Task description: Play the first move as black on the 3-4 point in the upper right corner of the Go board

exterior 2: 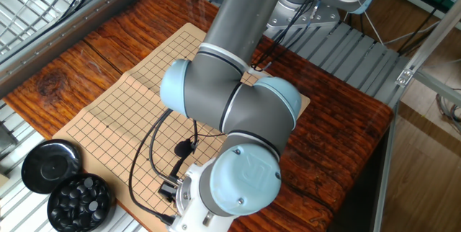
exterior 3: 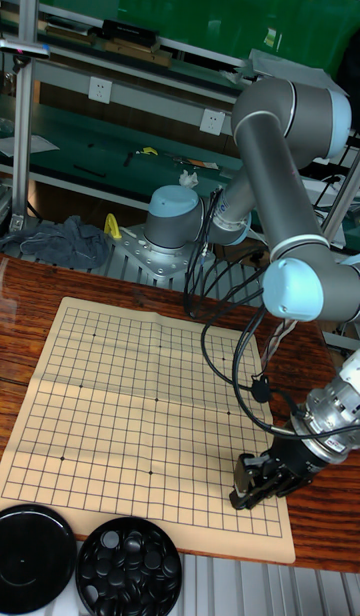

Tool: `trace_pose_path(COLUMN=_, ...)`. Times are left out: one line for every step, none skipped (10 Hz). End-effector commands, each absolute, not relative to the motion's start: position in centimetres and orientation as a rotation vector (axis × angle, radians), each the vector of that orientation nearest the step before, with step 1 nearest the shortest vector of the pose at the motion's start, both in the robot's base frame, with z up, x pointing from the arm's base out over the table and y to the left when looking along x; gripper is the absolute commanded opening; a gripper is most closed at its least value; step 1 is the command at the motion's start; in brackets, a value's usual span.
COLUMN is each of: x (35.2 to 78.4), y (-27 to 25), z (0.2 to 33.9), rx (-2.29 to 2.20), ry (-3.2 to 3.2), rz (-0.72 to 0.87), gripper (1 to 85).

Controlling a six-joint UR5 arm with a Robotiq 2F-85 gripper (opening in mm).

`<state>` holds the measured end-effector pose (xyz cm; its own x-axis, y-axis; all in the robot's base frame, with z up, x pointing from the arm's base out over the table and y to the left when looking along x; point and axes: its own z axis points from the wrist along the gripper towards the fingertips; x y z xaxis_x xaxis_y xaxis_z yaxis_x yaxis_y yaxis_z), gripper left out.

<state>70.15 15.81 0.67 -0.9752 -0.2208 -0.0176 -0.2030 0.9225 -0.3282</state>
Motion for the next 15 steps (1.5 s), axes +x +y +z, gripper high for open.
trace_pose_path(x=70.4, y=16.3, z=0.4, rx=-0.334, ry=3.023, rz=-0.47, gripper=30.7)
trace_pose_path(x=70.5, y=16.6, z=0.3, rx=-0.331, ry=3.02, rz=-0.451, gripper=30.7)
trace_pose_path(x=70.7, y=16.7, z=0.3, rx=-0.334, ry=3.014, rz=-0.444, gripper=30.7)
trace_pose_path(x=70.8, y=16.7, z=0.3, rx=-0.337, ry=3.011, rz=-0.442, gripper=30.7)
trace_pose_path(x=70.7, y=16.4, z=0.4, rx=-0.344, ry=3.015, rz=-0.456, gripper=30.7)
trace_pose_path(x=70.6, y=16.0, z=0.5, rx=-0.354, ry=3.014, rz=-0.482, gripper=30.7)
trace_pose_path(x=70.6, y=15.7, z=0.6, rx=-0.362, ry=3.014, rz=-0.499, gripper=30.0)
trace_pose_path(x=70.7, y=15.7, z=0.6, rx=-0.364, ry=3.011, rz=-0.497, gripper=26.0)
trace_pose_path(x=70.7, y=15.7, z=0.6, rx=-0.357, ry=3.01, rz=-0.494, gripper=25.7)
trace_pose_path(x=70.8, y=15.9, z=0.5, rx=-0.357, ry=3.01, rz=-0.48, gripper=25.7)
trace_pose_path(x=70.9, y=16.2, z=0.4, rx=-0.361, ry=3.01, rz=-0.452, gripper=25.7)
trace_pose_path(x=70.8, y=16.7, z=0.3, rx=-0.358, ry=3.02, rz=-0.401, gripper=25.7)
trace_pose_path(x=70.6, y=17.3, z=0.1, rx=-0.353, ry=3.036, rz=-0.328, gripper=25.7)
trace_pose_path(x=70.5, y=17.5, z=0.1, rx=-0.365, ry=3.048, rz=-0.264, gripper=26.3)
trace_pose_path(x=70.4, y=17.5, z=0.3, rx=-0.375, ry=3.055, rz=-0.233, gripper=27.7)
